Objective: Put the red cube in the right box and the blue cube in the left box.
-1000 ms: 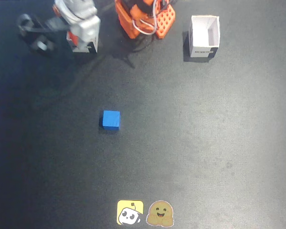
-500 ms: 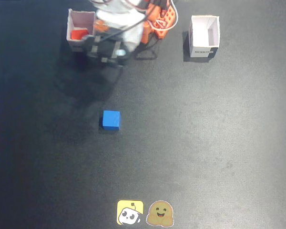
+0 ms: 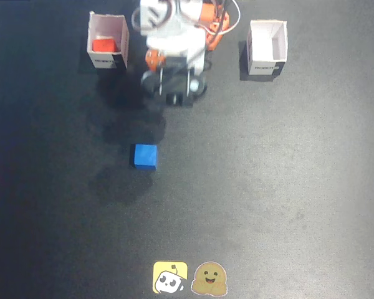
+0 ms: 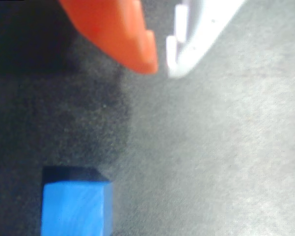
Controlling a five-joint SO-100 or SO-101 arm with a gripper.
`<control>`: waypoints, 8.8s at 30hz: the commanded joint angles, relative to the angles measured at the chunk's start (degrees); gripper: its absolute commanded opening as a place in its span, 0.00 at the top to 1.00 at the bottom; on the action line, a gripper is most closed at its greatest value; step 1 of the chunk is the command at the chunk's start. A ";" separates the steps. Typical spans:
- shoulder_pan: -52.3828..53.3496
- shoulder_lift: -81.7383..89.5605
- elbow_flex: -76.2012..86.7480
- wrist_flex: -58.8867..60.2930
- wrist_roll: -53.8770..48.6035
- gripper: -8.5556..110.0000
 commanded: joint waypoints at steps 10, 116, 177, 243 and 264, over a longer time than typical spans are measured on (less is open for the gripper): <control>1.58 -18.19 -6.77 -14.77 -3.25 0.93; -20.57 -5.45 -10.72 14.33 8.44 0.83; -81.47 -19.42 -13.62 14.59 16.52 0.83; -21.71 -11.69 -8.44 8.53 4.83 0.93; -7.12 -3.16 6.50 -7.12 0.26 0.93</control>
